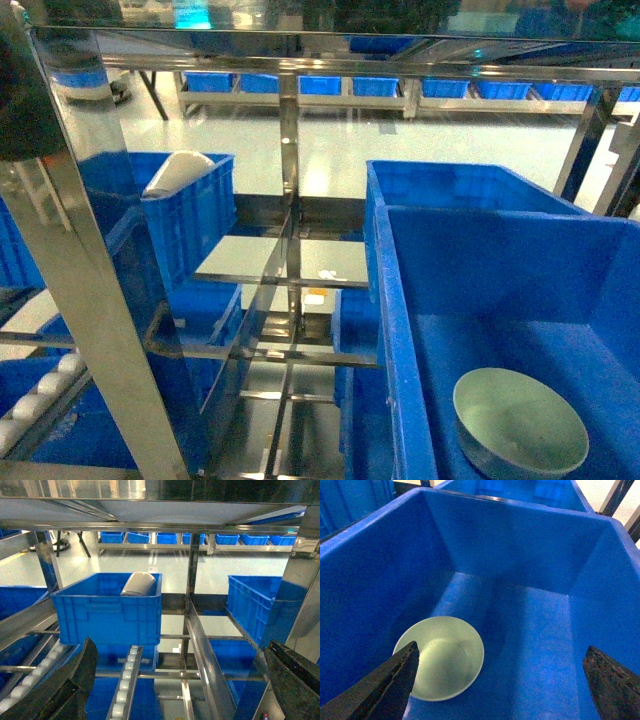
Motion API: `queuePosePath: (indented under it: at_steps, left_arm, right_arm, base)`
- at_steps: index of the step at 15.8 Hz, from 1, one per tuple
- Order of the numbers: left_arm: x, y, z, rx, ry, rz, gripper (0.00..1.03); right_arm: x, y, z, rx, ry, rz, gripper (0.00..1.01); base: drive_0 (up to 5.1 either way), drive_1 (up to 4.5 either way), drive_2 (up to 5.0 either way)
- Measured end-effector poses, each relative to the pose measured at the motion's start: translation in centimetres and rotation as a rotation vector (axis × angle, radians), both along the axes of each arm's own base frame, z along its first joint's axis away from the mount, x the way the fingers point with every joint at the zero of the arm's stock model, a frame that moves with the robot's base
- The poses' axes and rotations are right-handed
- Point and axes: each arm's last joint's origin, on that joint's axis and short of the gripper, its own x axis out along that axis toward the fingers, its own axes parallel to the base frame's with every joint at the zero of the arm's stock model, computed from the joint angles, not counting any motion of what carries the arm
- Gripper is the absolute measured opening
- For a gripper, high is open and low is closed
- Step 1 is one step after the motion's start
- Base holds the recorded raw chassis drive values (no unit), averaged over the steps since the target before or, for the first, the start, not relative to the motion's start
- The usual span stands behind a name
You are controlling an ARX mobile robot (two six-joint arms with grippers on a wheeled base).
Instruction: Place green bowl on second shelf with right arm
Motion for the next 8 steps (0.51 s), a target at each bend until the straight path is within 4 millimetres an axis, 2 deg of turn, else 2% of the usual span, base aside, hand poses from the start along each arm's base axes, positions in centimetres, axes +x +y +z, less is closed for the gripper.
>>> queuePosePath:
  at_steps: [6,8]
  left_arm:
    - [0.0,0.0,0.0,0.000,0.000,0.000,0.98]
    - [0.0,0.0,0.0,0.000,0.000,0.000,0.98]
  right_arm:
    - [-2.8,0.2,1.2,0.005,-0.034,-0.003,0.98]
    - [-5.4,0.3,2.3,0.007,-0.067,-0.004,0.98]
  base:
    - [0.0,0.00,0.0]
    - [0.0,0.00,0.0]
